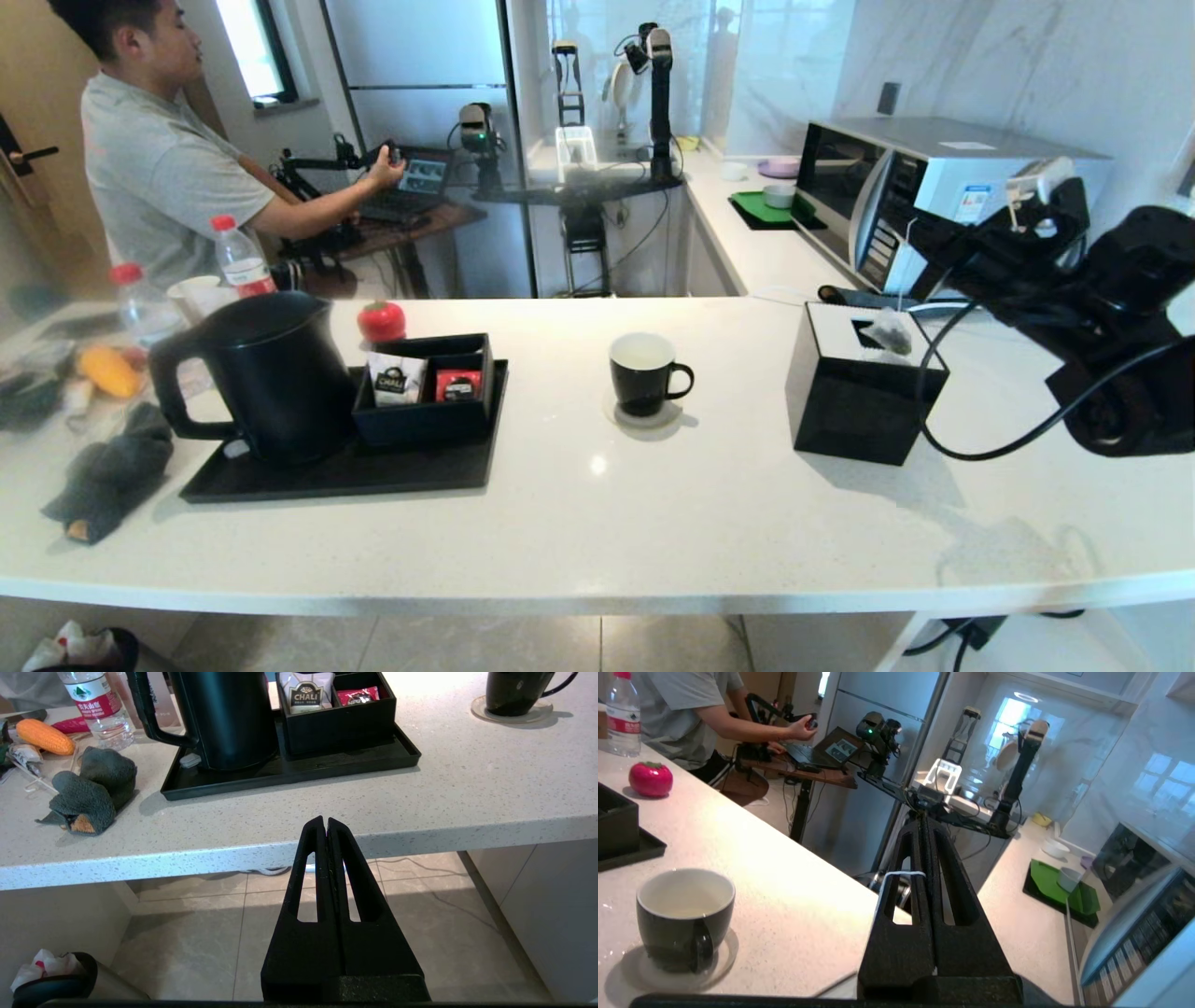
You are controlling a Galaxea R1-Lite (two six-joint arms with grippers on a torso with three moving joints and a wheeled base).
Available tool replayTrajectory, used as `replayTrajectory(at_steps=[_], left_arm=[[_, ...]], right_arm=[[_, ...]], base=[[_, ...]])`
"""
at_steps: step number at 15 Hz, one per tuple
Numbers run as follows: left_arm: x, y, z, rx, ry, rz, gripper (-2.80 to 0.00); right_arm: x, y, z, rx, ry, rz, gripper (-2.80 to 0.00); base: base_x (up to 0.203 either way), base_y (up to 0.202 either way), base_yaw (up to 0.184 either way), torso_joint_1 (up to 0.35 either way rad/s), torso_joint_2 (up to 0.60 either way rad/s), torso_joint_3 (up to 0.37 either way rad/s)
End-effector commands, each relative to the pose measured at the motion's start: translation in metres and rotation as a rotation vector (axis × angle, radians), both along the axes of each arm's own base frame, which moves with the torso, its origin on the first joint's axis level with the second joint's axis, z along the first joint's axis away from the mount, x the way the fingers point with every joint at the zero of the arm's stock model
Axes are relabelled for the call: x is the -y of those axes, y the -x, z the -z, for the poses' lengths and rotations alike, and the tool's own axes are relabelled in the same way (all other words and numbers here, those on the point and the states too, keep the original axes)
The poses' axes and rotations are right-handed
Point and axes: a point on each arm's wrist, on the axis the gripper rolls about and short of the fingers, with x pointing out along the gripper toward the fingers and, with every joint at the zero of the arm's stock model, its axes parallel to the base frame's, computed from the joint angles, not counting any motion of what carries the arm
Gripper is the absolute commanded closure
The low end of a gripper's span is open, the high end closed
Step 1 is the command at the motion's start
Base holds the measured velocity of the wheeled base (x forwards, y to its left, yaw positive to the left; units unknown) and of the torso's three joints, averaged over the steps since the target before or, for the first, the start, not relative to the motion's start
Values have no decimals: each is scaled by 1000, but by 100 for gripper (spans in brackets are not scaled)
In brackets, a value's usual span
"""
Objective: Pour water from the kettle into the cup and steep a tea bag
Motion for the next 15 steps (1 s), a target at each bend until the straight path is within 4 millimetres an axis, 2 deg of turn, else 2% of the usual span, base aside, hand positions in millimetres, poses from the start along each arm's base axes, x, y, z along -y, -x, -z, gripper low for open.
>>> replayTrajectory(at_steps=[1,5,6,9,14,15], left_arm=[[0,0,0,0,0,0,0],[0,0,0,0,0,0,0],[0,0,0,0,0,0,0],[0,0,0,0,0,0,0],[0,0,0,0,0,0,0],[0,0,0,0,0,0,0]], right_arm=[[5,3,10,-23,1,12,0],[10,5,33,-51,0,26,0],[10,4,32,-49,-3,25,0],[11,-5,19,-20,-4,20,0],[12,-26,-19,39,-1,19,0],[12,-31,-18,31,-1,20,0]], base=[[0,0,0,0,0,0],[0,0,0,0,0,0],[0,0,0,0,0,0],[0,0,0,0,0,0],[0,0,0,0,0,0],[0,0,0,0,0,0]])
